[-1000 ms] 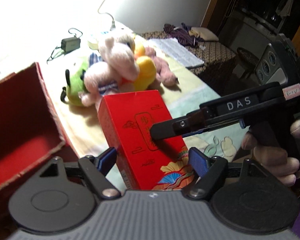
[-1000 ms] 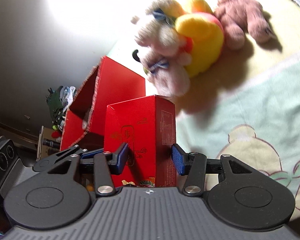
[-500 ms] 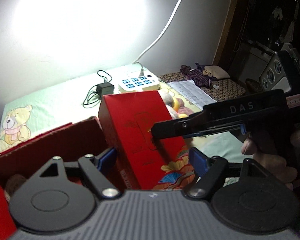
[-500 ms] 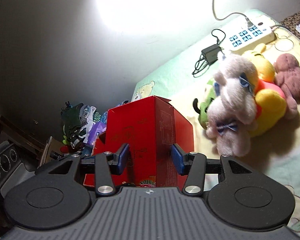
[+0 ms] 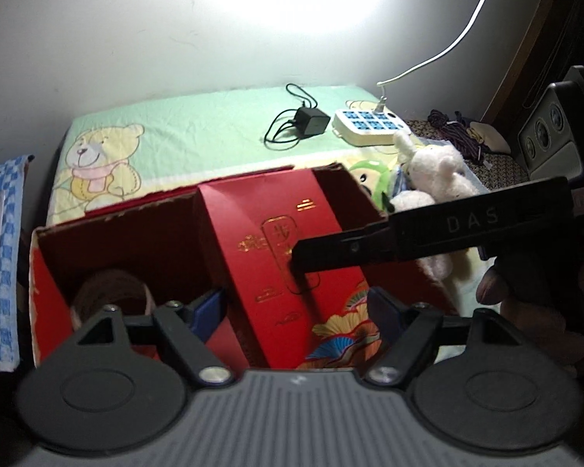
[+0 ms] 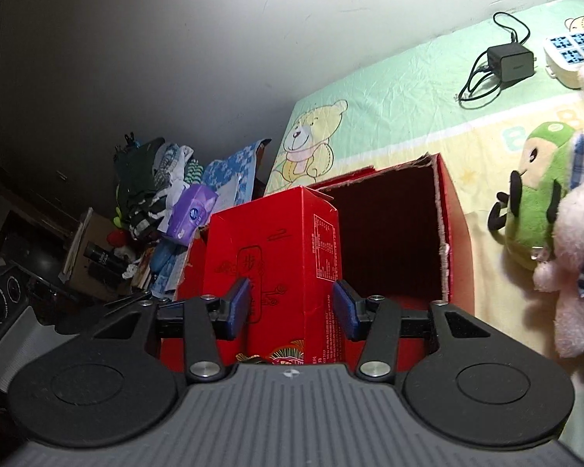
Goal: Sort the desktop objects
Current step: 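Lower the red gift box into the red box beside the tape roll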
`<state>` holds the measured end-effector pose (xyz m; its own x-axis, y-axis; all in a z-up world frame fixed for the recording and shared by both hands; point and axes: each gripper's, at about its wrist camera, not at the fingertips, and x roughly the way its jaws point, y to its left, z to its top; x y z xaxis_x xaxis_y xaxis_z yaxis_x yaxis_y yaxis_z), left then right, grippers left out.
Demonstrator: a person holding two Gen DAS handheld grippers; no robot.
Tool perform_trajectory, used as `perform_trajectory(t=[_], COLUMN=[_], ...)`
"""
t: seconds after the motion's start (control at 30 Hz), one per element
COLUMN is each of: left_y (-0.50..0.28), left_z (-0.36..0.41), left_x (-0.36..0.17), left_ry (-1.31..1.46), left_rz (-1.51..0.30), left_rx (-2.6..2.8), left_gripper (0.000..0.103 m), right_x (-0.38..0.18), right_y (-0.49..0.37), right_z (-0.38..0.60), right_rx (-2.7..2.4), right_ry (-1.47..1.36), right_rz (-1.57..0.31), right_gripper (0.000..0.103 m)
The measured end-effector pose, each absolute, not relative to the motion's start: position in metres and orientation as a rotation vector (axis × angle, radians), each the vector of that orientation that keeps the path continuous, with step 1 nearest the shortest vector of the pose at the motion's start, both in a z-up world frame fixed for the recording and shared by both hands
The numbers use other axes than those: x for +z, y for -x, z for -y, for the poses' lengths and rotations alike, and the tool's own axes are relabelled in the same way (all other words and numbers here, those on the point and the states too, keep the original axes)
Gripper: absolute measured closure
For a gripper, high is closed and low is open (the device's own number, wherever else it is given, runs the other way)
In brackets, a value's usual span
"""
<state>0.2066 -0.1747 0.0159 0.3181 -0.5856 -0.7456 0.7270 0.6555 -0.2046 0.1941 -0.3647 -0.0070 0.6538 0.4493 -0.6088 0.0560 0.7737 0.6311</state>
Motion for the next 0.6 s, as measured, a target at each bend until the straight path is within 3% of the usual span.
perform_trajectory(t=[0.6], left_y=[-0.260], left_z=[0.183], left_x=[-0.049], left_ry=[-0.216], left_rz=[-1.191], left_rx=[-0.751], left_gripper=[0.023], right_x=[-0.060], right_y=[-0.252], right_z=[0.330], right_rx=[0.195], right_ry=[-0.587], right_rz=[-1.139], right_gripper=[0.053])
